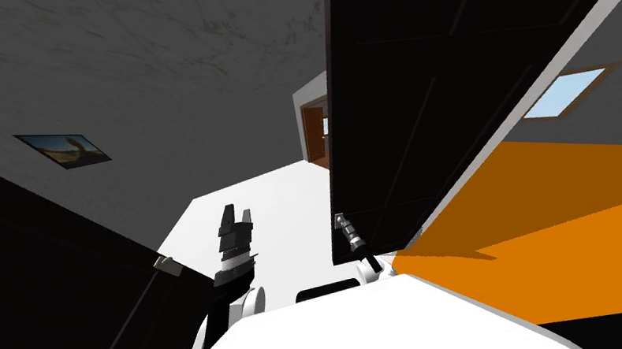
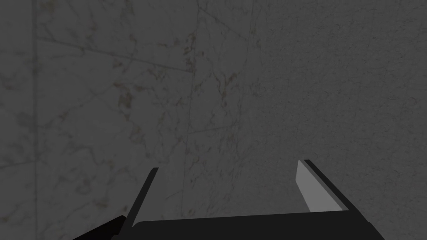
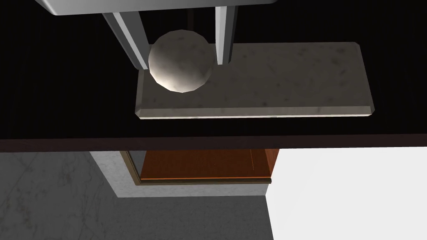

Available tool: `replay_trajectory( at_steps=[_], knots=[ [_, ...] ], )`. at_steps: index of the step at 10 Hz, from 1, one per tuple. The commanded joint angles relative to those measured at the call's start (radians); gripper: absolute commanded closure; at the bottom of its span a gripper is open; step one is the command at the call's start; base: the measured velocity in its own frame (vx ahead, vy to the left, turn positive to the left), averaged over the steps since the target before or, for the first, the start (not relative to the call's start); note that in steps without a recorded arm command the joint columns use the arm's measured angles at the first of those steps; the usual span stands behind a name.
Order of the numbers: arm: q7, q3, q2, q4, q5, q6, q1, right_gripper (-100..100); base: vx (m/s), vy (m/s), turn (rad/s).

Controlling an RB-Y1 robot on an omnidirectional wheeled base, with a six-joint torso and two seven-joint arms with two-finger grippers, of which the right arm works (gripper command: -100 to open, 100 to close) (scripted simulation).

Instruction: Push the door open

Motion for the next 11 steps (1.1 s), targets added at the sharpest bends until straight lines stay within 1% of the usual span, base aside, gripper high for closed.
replay_trajectory(
  at_steps=[1,2,3,4,5,6,9,11],
  knots=[
    [0.002,-0.004,-0.011,-0.050,-0.001,0.033,0.031,100,0.000,-0.005,0.015],
    [0.002,-0.004,-0.011,-0.056,-0.001,0.033,0.031,100,-0.016,-0.015,0.011],
    [0.009,-0.030,-0.018,-0.053,-0.013,0.034,0.028,100,0.101,0.050,-0.150],
    [0.011,-0.036,-0.020,-0.052,-0.016,0.034,0.027,100,0.190,0.090,-0.127],
    [0.015,-0.050,-0.022,-0.050,-0.023,0.034,0.026,100,0.187,0.070,-0.058],
    [0.010,-0.036,-0.015,-0.058,-0.019,0.039,0.037,-100,-0.078,0.050,-0.067],
    [0.007,-0.037,-0.008,-0.067,-0.024,0.047,0.037,-100,-0.238,0.061,-0.048],
    [0.005,-0.038,0.007,-0.076,-0.028,0.054,0.037,-100,-0.284,0.072,-0.065]
  ],
)
